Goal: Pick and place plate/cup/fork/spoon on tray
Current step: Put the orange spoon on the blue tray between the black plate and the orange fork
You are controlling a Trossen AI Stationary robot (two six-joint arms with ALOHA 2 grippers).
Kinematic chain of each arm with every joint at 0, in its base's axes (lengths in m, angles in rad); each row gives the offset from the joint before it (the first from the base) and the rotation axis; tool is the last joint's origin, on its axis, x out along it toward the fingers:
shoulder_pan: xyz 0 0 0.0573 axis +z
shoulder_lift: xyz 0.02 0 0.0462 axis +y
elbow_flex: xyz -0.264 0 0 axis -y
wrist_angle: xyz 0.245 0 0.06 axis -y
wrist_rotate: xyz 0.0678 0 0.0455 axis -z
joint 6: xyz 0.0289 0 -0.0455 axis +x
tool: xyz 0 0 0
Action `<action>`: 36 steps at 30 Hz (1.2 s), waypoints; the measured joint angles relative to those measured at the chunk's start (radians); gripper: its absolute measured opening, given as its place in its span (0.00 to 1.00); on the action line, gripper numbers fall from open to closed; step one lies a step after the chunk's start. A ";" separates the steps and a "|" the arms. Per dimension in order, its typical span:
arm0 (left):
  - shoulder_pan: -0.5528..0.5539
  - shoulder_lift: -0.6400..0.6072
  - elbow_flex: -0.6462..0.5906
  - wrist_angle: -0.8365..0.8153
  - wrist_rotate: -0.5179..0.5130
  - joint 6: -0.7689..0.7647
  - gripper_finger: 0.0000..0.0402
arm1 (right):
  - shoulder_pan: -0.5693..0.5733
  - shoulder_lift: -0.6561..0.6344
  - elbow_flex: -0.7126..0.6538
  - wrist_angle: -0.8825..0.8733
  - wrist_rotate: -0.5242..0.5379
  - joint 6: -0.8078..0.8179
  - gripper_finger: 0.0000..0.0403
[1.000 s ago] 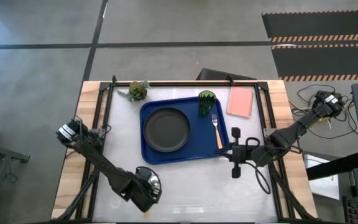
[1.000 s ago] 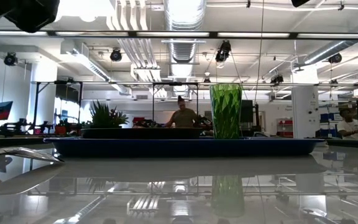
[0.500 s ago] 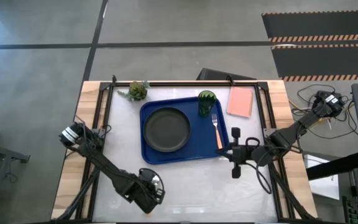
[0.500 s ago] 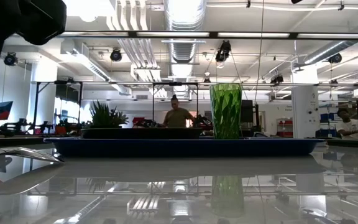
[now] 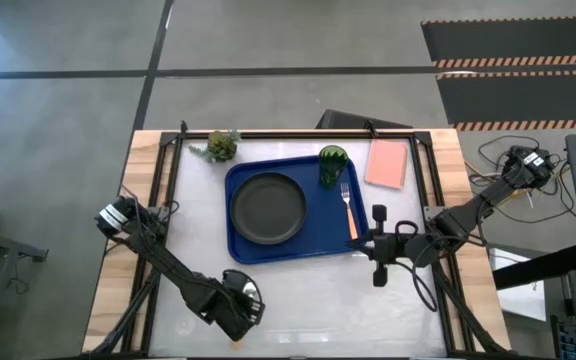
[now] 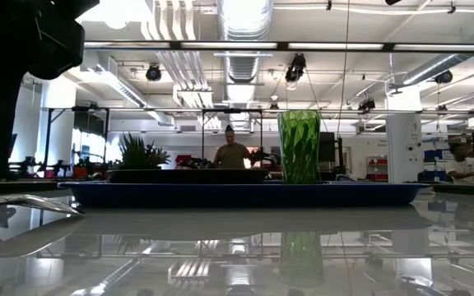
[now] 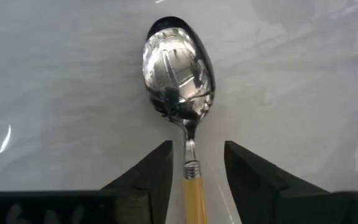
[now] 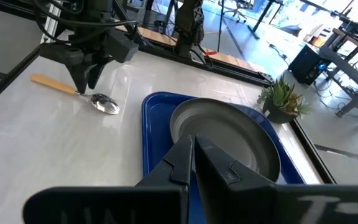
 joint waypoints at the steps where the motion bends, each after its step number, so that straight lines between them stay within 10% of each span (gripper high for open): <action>1: 0.000 0.002 0.000 0.003 -0.001 0.004 0.32 | 0.000 0.000 0.000 0.000 0.000 0.000 0.02; 15: 0.000 0.040 -0.047 0.032 -0.002 0.023 0.33 | 0.000 0.000 0.000 -0.002 -0.001 0.016 0.02; 25: -0.003 0.038 -0.067 0.024 0.006 0.040 0.03 | 0.000 0.000 0.000 -0.002 -0.001 0.011 0.02; 36: -0.001 -0.100 -0.055 0.089 -0.125 0.287 0.00 | 0.000 0.000 0.000 -0.005 -0.001 0.012 0.02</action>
